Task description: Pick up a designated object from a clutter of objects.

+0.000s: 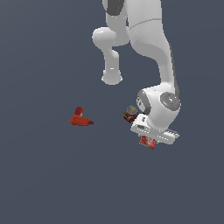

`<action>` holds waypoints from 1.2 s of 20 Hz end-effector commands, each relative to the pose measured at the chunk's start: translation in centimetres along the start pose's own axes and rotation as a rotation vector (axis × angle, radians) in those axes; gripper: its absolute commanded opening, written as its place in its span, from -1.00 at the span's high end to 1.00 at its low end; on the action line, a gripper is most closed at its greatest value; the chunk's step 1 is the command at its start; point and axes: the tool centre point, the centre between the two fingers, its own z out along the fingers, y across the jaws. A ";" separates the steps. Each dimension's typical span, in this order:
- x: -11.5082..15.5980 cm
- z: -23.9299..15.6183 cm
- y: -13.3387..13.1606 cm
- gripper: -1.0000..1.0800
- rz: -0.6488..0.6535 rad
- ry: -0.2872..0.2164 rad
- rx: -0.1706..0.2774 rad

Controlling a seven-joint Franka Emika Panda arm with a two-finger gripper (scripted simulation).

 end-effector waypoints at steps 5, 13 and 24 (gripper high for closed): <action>2.8 -5.1 3.9 1.00 0.001 0.001 0.001; 7.0 -12.8 9.6 1.00 0.001 0.000 0.002; 12.7 -23.1 17.2 1.00 0.001 0.000 0.003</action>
